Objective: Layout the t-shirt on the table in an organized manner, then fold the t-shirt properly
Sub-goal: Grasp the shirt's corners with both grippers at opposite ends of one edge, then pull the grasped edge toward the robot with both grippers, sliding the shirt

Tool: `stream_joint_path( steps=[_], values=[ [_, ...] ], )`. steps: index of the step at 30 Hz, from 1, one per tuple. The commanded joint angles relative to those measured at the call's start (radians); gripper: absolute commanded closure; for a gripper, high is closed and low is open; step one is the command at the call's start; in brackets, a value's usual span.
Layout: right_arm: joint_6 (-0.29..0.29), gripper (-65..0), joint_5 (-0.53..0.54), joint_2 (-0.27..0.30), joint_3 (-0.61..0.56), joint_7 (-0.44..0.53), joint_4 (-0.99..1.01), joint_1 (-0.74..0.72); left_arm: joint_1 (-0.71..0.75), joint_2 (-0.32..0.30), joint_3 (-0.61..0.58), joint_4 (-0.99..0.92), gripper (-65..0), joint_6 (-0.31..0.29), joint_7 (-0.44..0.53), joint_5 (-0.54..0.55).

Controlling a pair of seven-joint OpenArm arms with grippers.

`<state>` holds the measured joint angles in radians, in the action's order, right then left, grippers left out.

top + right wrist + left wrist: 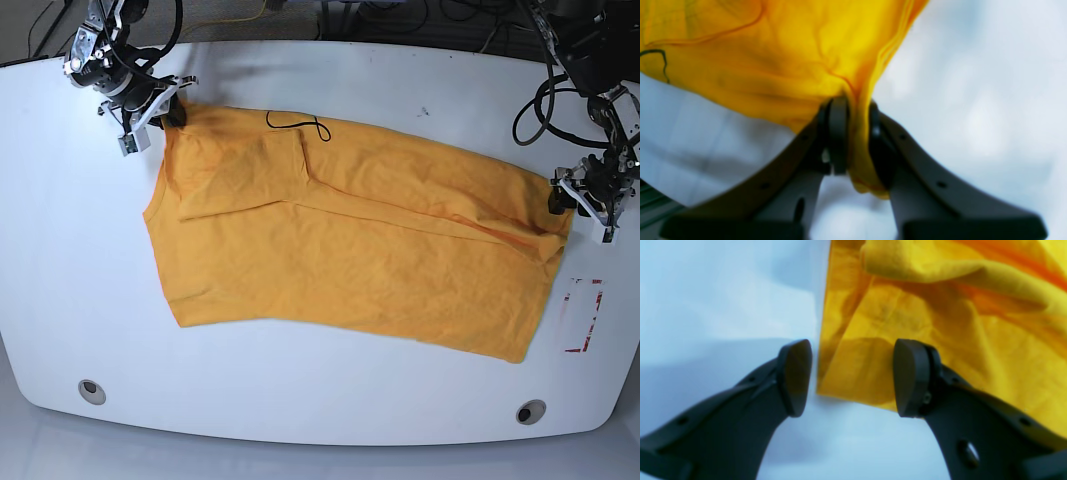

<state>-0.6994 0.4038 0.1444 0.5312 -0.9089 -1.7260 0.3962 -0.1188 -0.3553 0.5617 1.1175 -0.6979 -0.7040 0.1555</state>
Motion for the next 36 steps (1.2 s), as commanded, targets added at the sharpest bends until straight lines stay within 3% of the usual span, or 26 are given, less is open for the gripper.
stream_joint_path(
  steps=[1, 6, 8, 20, 28, 36],
  values=[
    [0.001, -8.1, -0.032, 0.005, 0.002, -0.048, 0.001, 0.008, -0.012, -0.017, 0.002, 0.009, -29.7, 0.0, -0.006, -0.038],
    [0.001, -8.1, -0.033, 0.033, 0.002, -0.048, 0.002, 0.008, -0.006, -0.017, 0.002, 0.009, -8.2, 0.0, -0.01, -0.05],
    [0.001, -7.9, -0.033, 0.045, 0.002, -0.048, 0.004, 0.008, 0.014, -0.017, 0.002, 0.017, -3.2, 0.0, -0.012, -0.05],
    [0.001, -7.9, -0.033, 0.137, 0.002, -0.051, 0.005, 0.008, 0.13, -0.009, 0.007, 0.149, -2.8, 0.0, -0.062, -0.047],
    [0.001, -7.9, -0.033, 0.203, 0.002, -0.054, 0.005, 0.017, 0.267, 0.058, 0.042, 0.368, -2.8, 0.0, -0.161, -0.047],
    [0.001, -8.1, -0.033, 0.251, 0.002, -0.06, 0.001, 0.057, 0.41, 0.104, 0.057, 0.519, -2.8, 0.0, -0.194, -0.049]
  ],
)
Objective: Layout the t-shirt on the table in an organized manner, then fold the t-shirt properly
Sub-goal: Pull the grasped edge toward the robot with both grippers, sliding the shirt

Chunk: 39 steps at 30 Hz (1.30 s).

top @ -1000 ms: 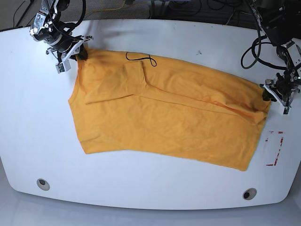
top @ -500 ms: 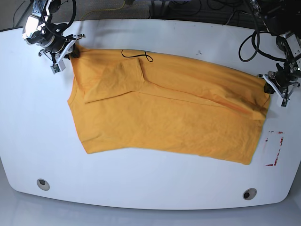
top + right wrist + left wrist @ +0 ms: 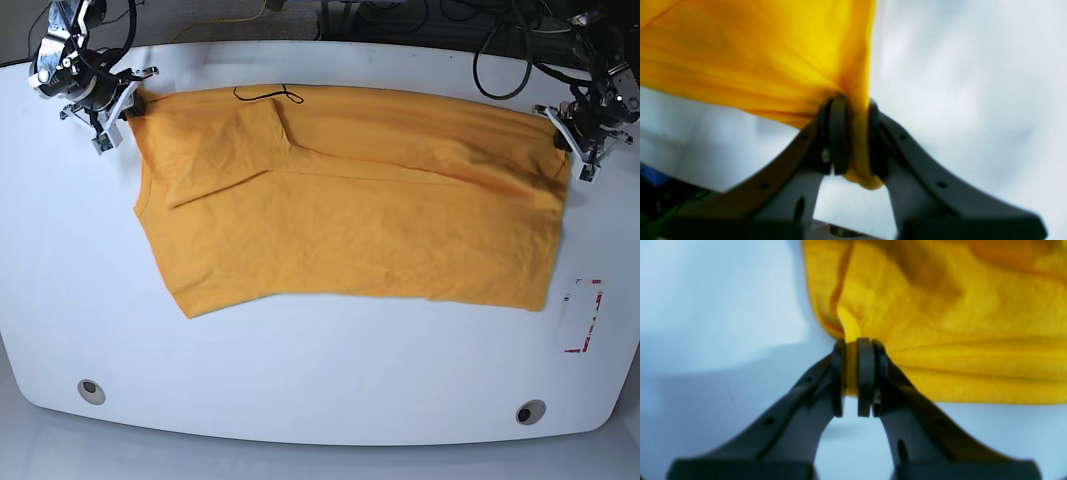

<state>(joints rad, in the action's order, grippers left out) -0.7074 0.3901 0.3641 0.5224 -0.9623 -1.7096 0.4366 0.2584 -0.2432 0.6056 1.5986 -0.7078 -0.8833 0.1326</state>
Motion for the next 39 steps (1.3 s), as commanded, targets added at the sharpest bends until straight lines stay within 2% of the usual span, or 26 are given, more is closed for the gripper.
stream_joint_path(
  steps=[1, 7, 19, 21, 25, 27, 28, 29, 31, 33, 37, 39],
  values=[
    [0.009, -8.1, -0.018, 0.036, 0.011, -0.008, -0.016, 0.021, 0.049, 0.0, 0.021, 0.05, -2.8, 0.01, -0.015, -0.026],
    [0.009, -8.1, -0.018, 0.04, 0.012, -0.008, -0.016, 0.046, 0.118, 0.035, 0.052, 0.11, -2.9, 0.01, -0.015, -0.026],
    [0.009, -8.6, -0.018, 0.034, 0.012, -0.008, -0.017, 0.066, 0.198, 0.051, 0.047, 0.167, -3.5, 0.01, -0.015, -0.026],
    [0.009, -8.7, -0.018, 0.033, 0.014, -0.008, -0.017, 0.066, 0.201, 0.049, 0.046, 0.167, -5.7, 0.01, -0.015, -0.026],
    [0.009, -11.3, -0.01, 0.029, 0.049, -0.008, -0.022, 0.066, 0.201, 0.049, 0.049, 0.17, -17.9, 0.01, -0.015, -0.024],
    [0.009, -17.0, -0.016, 0.009, 0.072, -0.008, -0.042, 0.066, 0.2, 0.049, 0.049, 0.17, -26.2, 0.01, -0.015, -0.024],
    [0.009, -18.7, -0.018, 0.002, 0.077, -0.008, -0.048, 0.066, 0.2, 0.049, 0.049, 0.17, -27.9, 0.01, -0.015, -0.024],
    [0.009, -25.5, -0.02, -0.007, 0.094, -0.008, -0.071, 0.064, 0.198, 0.049, 0.05, 0.171, -32.8, 0.01, -0.015, -0.024],
    [0.009, -34.4, -0.02, -0.014, 0.107, -0.014, -0.096, 0.064, 0.195, 0.048, 0.056, 0.173, -35.8, 0.01, -0.015, -0.024],
    [0.009, -45.0, -0.02, -0.017, 0.123, -0.037, -0.116, 0.064, 0.181, 0.044, 0.061, 0.185, -35.8, 0.01, -0.015, -0.024],
    [0.009, -60.7, -0.016, -0.018, 0.163, -0.071, -0.154, 0.061, 0.169, 0.044, 0.064, 0.211, -36.0, 0.01, -0.017, -0.024],
    [0.009, -63.9, -0.016, -0.021, 0.178, -0.079, -0.174, 0.061, 0.166, 0.044, 0.064, 0.227, -36.0, 0.01, -0.023, -0.024]
  ],
)
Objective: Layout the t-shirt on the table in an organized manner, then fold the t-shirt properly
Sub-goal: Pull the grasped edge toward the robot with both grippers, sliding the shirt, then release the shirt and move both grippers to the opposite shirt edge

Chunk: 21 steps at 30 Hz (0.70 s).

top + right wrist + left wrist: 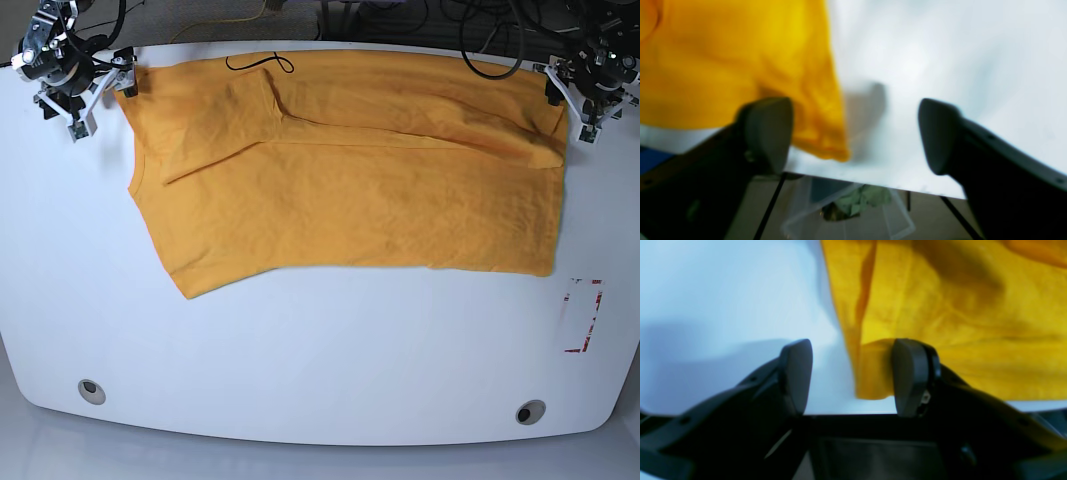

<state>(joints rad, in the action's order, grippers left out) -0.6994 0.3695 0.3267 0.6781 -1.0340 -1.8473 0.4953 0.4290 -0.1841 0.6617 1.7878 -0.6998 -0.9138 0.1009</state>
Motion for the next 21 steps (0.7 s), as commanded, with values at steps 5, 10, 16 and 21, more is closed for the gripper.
stream_joint_path(
  steps=[5, 10, 16, 21],
  values=[
    [0.001, -64.2, 0.004, 0.002, 0.058, -0.021, -0.087, -0.001, -0.029, -0.027, 0.007, 0.082, -36.0, 0.002, -0.041, 0.007],
    [0.001, -64.2, 0.012, -0.001, 0.078, -0.021, -0.117, -0.027, -0.074, -0.038, 0.008, 0.102, -36.0, 0.002, -0.081, 0.009],
    [0.001, -64.2, 0.003, -0.002, 0.076, -0.052, -0.107, -0.126, -0.15, -0.041, 0.01, 0.106, -36.0, 0.002, -0.097, 0.007],
    [0.001, -64.2, 0.003, -0.002, 0.068, -0.102, -0.071, -0.249, -0.229, -0.062, 0.005, 0.106, -36.0, 0.002, -0.098, 0.007]
  ],
)
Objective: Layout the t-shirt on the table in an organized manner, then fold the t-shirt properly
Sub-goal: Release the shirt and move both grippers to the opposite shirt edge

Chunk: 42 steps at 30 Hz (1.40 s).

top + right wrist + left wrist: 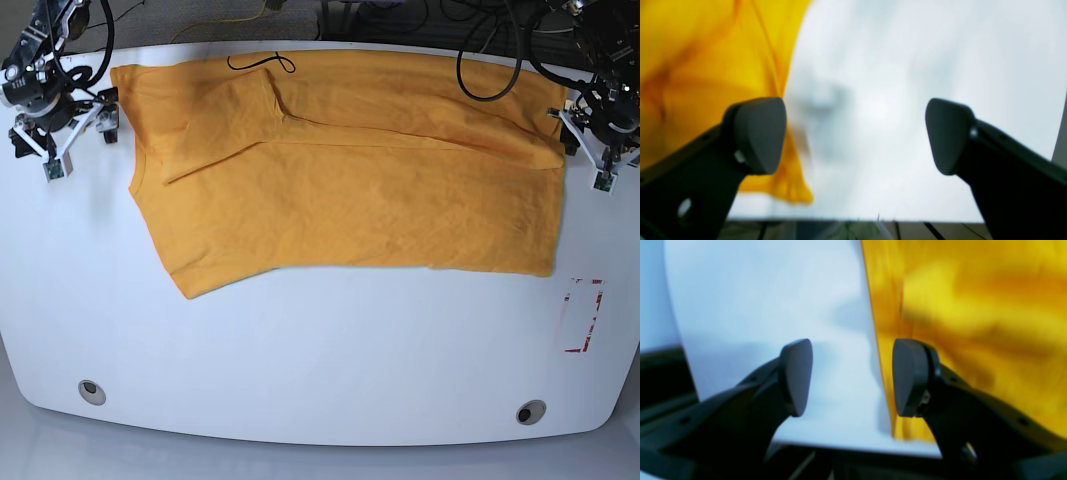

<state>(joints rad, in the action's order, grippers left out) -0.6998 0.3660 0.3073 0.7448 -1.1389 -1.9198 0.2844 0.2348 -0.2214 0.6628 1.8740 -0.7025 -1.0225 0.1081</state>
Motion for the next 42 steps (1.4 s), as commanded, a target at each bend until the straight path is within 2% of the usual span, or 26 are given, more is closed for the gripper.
stream_joint_path(
  steps=[1, 6, 12, 16, 23, 29, 36, 39, 42],
  values=[
    [0.002, -64.2, 0.006, 0.017, -0.009, -0.007, 0.019, -0.076, -0.071, -0.025, 0.004, 0.017, -36.0, 0.004, 0.011, -0.005],
    [0.002, -64.2, -0.005, 0.019, -0.055, -0.014, 0.105, -0.201, -0.196, -0.026, 0.001, -0.006, -36.0, 0.004, 0.009, -0.009],
    [0.002, -64.2, -0.094, 0.016, -0.12, -0.003, 0.243, -0.35, -0.357, -0.028, -0.001, -0.096, -36.0, 0.004, 0.009, -0.049],
    [0.002, -64.2, -0.121, 0.016, -0.144, 0.038, 0.359, -0.436, -0.463, -0.028, -0.001, -0.178, -36.0, 0.004, 0.014, -0.117],
    [0.002, -64.2, -0.126, 0.036, -0.189, 0.113, 0.607, -0.583, -0.596, -0.046, -0.002, -0.34, -36.0, 0.004, 0.024, -0.155],
    [0.002, -64.2, -0.127, 0.046, -0.198, 0.191, 0.804, -0.673, -0.644, -0.062, -0.002, -0.465, -36.0, 0.004, 0.098, -0.156],
    [0.002, -64.2, -0.127, 0.045, -0.198, 0.237, 0.959, -0.736, -0.647, -0.063, -0.002, -0.503, -36.0, 0.004, 0.107, -0.156],
    [0.002, -64.2, -0.126, 0.033, -0.198, 0.237, 0.972, -0.75, -0.642, -0.063, -0.002, -0.503, -36.0, 0.004, 0.109, -0.155],
    [0.002, -64.2, -0.126, -0.003, -0.198, 0.237, 0.972, -0.753, -0.638, -0.063, -0.001, -0.505, -36.0, 0.004, 0.109, -0.155]
  ],
)
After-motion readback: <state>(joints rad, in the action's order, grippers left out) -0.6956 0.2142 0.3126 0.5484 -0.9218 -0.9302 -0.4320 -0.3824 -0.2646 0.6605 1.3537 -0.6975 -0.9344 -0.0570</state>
